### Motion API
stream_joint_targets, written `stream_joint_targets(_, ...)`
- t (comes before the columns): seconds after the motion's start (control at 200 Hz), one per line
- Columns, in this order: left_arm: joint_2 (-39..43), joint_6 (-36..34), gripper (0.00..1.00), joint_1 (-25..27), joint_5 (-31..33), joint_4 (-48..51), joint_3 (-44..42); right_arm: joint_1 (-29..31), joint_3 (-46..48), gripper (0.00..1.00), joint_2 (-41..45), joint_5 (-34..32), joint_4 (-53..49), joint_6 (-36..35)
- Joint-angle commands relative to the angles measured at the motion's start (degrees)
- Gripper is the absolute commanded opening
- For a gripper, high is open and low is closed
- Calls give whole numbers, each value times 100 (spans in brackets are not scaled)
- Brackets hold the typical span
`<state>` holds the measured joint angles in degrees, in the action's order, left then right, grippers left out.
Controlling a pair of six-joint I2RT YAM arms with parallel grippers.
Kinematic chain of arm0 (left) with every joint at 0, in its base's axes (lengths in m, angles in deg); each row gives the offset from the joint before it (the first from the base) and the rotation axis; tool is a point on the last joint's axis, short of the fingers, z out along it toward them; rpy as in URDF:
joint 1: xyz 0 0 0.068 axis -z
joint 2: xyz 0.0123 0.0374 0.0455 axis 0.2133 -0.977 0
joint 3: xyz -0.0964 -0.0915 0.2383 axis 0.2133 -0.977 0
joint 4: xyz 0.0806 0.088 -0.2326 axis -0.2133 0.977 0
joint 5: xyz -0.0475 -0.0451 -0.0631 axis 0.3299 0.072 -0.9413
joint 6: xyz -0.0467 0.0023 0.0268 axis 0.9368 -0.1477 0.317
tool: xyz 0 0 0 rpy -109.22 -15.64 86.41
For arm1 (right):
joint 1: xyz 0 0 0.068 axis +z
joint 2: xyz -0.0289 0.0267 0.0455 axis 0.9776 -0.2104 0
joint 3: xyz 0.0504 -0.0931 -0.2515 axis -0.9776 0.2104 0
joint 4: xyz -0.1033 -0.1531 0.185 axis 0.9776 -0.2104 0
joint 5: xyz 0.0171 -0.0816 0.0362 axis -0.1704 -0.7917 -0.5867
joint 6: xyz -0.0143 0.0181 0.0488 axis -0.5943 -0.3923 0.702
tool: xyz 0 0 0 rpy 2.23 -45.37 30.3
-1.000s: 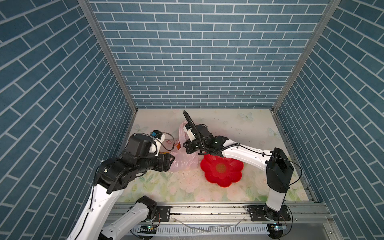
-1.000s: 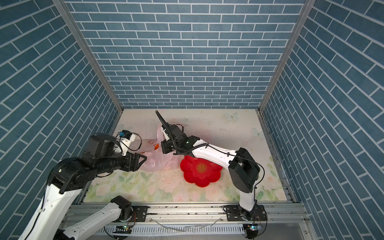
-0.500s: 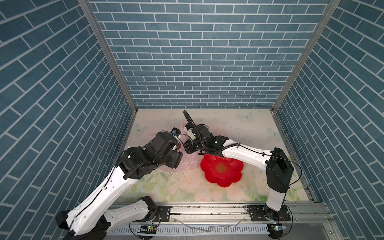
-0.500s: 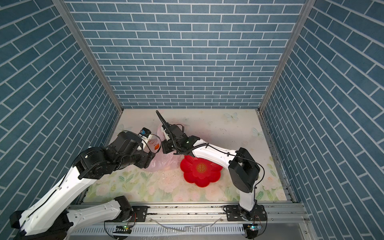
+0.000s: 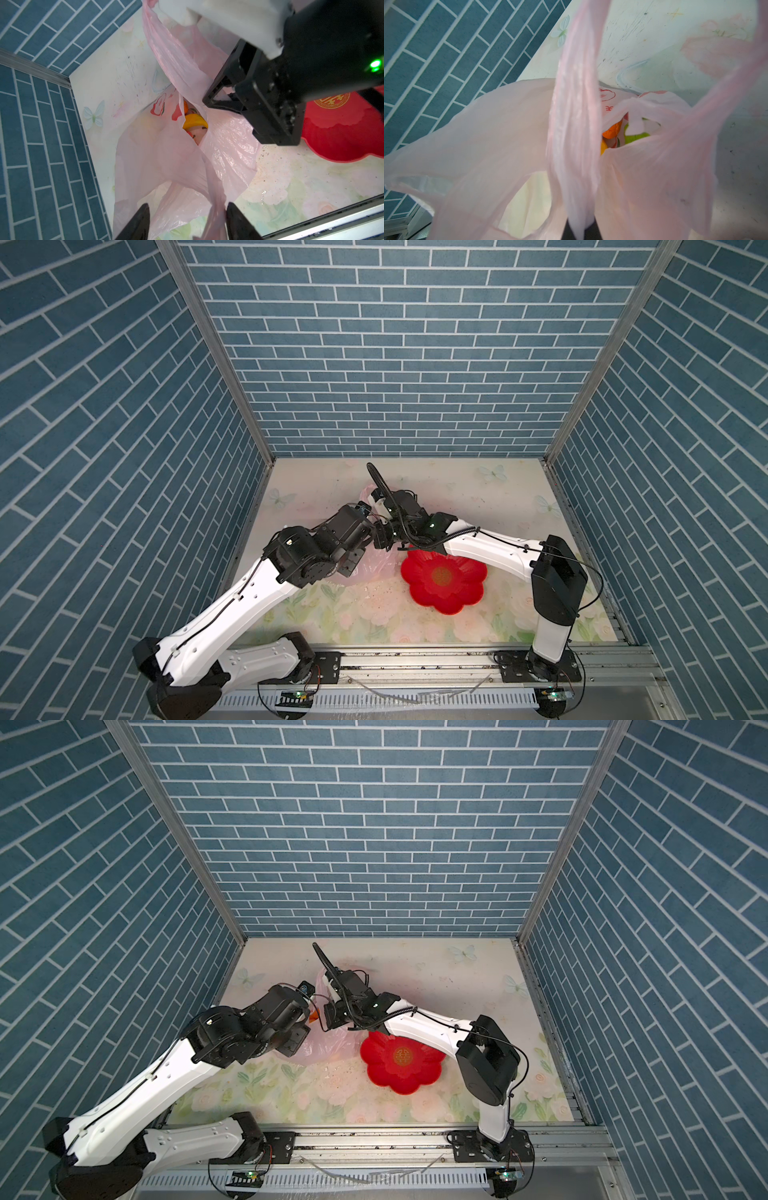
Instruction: Take the fake fruits out of the plastic bag
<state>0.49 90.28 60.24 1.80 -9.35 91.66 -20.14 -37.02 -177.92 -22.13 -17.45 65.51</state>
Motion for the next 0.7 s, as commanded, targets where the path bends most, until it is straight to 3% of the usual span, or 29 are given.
stream_joint_targets(0.0, -82, -45, 52, 17, 93, -79, -167, -23, 189, 0, 136, 42, 132, 207)
stream_joint_targets(0.255, -109, -88, 24, -182, 4, -288, -253, -18, 254, 0, 180, 34, 136, 207)
stream_joint_targets(0.43, 60, 79, 10, -794, 55, -635, -404, 6, 598, 0, 407, 142, 294, 118)
stream_joint_targets(0.59, 341, 501, 8, -1701, 122, -964, -620, 190, 1217, 0, 813, 66, 443, -266)
stream_joint_targets(0.695, 458, 783, 8, -1938, 221, -1099, -807, 337, 1717, 0, 1046, 148, 604, -329)
